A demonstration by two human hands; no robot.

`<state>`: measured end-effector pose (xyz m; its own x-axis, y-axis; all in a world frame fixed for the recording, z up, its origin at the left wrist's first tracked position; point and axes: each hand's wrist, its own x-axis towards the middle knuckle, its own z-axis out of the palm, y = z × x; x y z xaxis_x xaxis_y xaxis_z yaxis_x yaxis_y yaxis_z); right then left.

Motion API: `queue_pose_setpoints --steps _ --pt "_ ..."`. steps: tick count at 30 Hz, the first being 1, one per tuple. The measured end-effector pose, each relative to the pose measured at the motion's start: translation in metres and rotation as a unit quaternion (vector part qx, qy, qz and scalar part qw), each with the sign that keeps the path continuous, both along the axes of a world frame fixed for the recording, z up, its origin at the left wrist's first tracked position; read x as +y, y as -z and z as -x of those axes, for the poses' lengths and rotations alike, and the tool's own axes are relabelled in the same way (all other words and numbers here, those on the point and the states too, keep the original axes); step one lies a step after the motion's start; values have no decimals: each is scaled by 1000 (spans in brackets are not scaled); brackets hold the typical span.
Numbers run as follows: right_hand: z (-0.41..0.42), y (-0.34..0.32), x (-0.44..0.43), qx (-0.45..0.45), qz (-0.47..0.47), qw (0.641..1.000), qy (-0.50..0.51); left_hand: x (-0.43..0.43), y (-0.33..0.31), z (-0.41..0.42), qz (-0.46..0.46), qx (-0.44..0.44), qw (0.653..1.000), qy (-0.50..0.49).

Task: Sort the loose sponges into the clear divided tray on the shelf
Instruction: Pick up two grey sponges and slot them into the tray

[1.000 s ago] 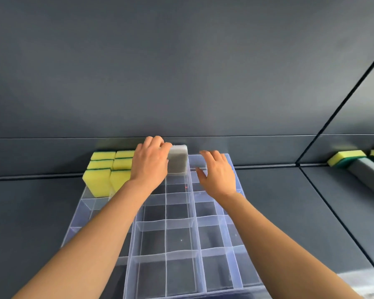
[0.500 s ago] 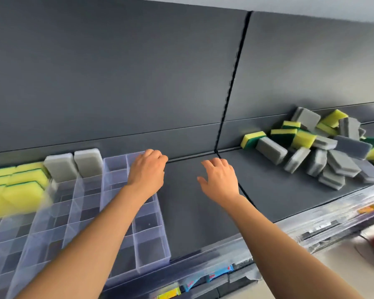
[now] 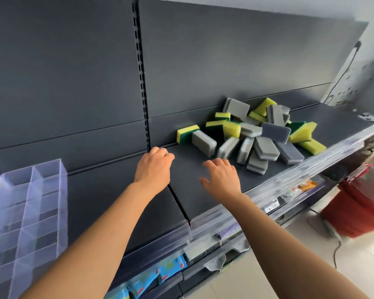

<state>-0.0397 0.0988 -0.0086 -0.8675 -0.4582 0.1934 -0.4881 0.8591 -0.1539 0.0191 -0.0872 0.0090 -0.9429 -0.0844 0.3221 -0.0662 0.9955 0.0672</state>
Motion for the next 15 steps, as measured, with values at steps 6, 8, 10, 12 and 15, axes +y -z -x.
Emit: queue_pose_setpoints --steps 6,8,10,12,15 --pt "48 2 34 13 -9 1000 24 39 8 65 6 -10 999 49" --pt "67 4 41 19 -21 999 20 48 12 90 5 -12 998 60" --pt "86 5 45 21 -34 999 9 55 17 113 6 -16 998 68" --pt "107 7 46 22 -46 999 -13 58 21 138 8 -22 997 79" --pt "132 9 44 5 -65 996 -65 58 27 168 -3 -54 993 100"
